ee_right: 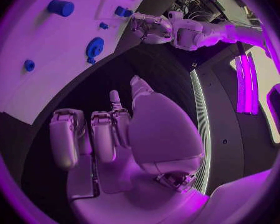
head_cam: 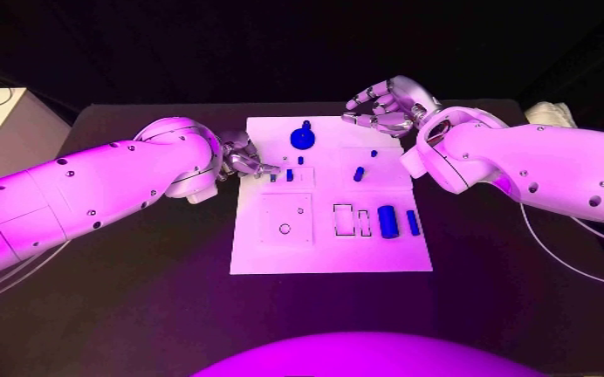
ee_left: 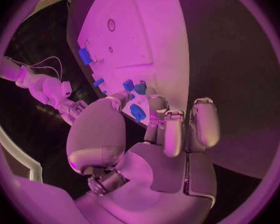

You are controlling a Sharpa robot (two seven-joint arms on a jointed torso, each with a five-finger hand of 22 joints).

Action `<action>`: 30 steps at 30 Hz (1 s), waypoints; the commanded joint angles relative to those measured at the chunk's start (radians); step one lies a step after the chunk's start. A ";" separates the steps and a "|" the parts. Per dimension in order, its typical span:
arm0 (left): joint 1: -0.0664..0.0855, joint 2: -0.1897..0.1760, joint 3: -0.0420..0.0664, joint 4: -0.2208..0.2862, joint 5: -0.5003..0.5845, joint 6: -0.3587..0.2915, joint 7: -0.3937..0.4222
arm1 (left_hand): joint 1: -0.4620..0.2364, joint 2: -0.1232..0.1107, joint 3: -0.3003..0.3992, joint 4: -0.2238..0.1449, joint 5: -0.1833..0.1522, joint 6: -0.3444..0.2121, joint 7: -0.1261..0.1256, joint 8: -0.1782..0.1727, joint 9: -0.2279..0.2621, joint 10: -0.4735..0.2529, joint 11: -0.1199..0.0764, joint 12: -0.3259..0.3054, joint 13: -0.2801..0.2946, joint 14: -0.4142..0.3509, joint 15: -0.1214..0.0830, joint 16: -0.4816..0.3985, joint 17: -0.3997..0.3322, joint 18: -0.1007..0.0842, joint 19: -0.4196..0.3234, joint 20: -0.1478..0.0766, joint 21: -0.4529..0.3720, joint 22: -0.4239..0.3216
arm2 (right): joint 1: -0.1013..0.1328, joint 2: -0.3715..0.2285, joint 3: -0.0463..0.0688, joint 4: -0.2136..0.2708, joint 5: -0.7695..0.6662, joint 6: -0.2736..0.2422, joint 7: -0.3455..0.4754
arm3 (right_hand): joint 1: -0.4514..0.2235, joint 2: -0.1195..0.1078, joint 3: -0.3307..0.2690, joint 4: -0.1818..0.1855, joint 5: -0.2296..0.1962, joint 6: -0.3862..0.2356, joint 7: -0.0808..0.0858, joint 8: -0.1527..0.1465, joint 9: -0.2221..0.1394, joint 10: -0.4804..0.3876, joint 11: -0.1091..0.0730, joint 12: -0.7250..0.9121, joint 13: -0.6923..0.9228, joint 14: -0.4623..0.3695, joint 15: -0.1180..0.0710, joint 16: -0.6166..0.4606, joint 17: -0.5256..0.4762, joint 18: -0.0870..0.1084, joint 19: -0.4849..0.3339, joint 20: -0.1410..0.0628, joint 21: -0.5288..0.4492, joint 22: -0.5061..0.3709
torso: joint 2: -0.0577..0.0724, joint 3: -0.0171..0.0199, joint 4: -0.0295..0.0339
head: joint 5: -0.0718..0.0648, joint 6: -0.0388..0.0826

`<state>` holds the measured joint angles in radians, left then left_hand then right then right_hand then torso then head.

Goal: Assemble the parts on the task board

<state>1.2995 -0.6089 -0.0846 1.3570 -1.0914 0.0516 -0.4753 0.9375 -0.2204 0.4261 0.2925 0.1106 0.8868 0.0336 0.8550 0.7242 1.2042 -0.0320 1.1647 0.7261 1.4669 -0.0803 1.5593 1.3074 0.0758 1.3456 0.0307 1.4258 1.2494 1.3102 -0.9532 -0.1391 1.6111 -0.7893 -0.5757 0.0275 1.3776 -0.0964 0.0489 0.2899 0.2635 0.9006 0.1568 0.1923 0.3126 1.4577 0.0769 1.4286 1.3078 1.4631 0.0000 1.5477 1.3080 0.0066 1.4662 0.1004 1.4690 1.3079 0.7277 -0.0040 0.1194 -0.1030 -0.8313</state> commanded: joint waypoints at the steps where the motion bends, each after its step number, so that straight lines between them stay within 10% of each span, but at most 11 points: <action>1: 0.000 -0.006 0.002 0.011 0.074 -0.048 0.058 | -0.006 0.008 -0.011 0.000 -0.005 -0.005 -0.001 0.003 -0.002 -0.011 0.000 -0.007 -0.005 0.093 -0.003 -0.006 0.230 0.000 -0.010 0.001 -0.008 -0.007 | -0.001 0.000 0.000 0.000 -0.002 0.013 0.008 | -0.009 0.001 0.008 0.000 0.003 -0.001 0.003 0.005 -0.002 -0.005 -0.002 -0.001 0.140 0.092 0.000 -0.007 0.201 0.019 0.060 0.002 -0.003 0.200 | 0.001 -0.0004 -0.0005 | 0.000 0.001; 19: -0.013 -0.063 0.012 0.042 0.212 -0.148 0.112 | 0.120 0.077 -0.031 -0.005 0.024 -0.089 0.042 -0.047 -0.055 -0.154 0.040 -0.090 -0.159 0.054 0.031 -0.057 0.140 0.021 -0.083 0.029 -0.065 -0.098 | -0.002 -0.004 0.000 0.001 -0.001 0.013 0.008 | -0.009 0.001 0.008 0.000 0.003 -0.001 0.003 0.005 -0.002 -0.005 -0.002 -0.001 0.140 0.092 0.000 -0.007 0.201 0.019 0.060 0.002 -0.003 0.200 | -0.001 0.0002 0.0014 | -0.002 0.005; 24: -0.022 -0.070 0.012 0.058 0.197 -0.178 0.102 | 0.194 0.060 0.009 -0.009 0.027 -0.099 0.050 -0.065 -0.081 -0.176 0.046 -0.099 -0.179 0.051 0.038 -0.060 0.132 0.022 -0.084 0.036 -0.067 -0.099 | -0.002 -0.006 0.000 0.000 -0.001 0.012 0.008 | -0.009 0.001 0.008 0.000 0.003 -0.001 0.003 0.005 -0.002 -0.005 -0.002 -0.001 0.140 0.092 0.000 -0.007 0.201 0.019 0.060 0.002 -0.003 0.200 | -0.003 0.0010 0.0025 | 0.000 0.006; 30: -0.041 -0.076 0.010 0.081 0.157 -0.266 0.101 | 0.239 -0.020 0.136 -0.006 0.030 -0.140 0.076 -0.090 -0.121 -0.211 0.068 -0.087 -0.183 0.046 0.056 -0.063 0.123 0.022 -0.085 0.051 -0.069 -0.099 | -0.002 -0.007 0.000 0.000 0.002 0.007 0.010 | -0.009 0.001 0.008 0.000 0.003 -0.001 0.003 0.005 -0.002 -0.005 -0.002 -0.001 0.140 0.092 0.000 -0.007 0.201 0.019 0.060 0.002 -0.003 0.200 | -0.004 0.0018 0.0024 | 0.002 0.007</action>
<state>1.2614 -0.6845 -0.0749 1.4312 -0.9129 -0.1336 -0.3857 1.1781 -0.2328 0.5542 0.2868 0.1358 0.7506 0.1089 0.7640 0.6043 0.9967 0.0359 1.0734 0.5441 1.4668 -0.0333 1.5023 1.3073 0.0913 1.2599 0.0736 1.3621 1.1504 1.3085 -0.9597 -0.1392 1.6106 -0.7881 -0.5747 0.0280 1.3765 -0.0975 0.0489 0.2899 0.2635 0.9006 0.1568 0.1923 0.3126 1.4577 0.0769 1.4287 1.3077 1.4631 0.0001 1.5455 1.3077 0.0066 1.4662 0.1004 1.4690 1.3074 0.7250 -0.0028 0.1210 -0.1014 -0.8245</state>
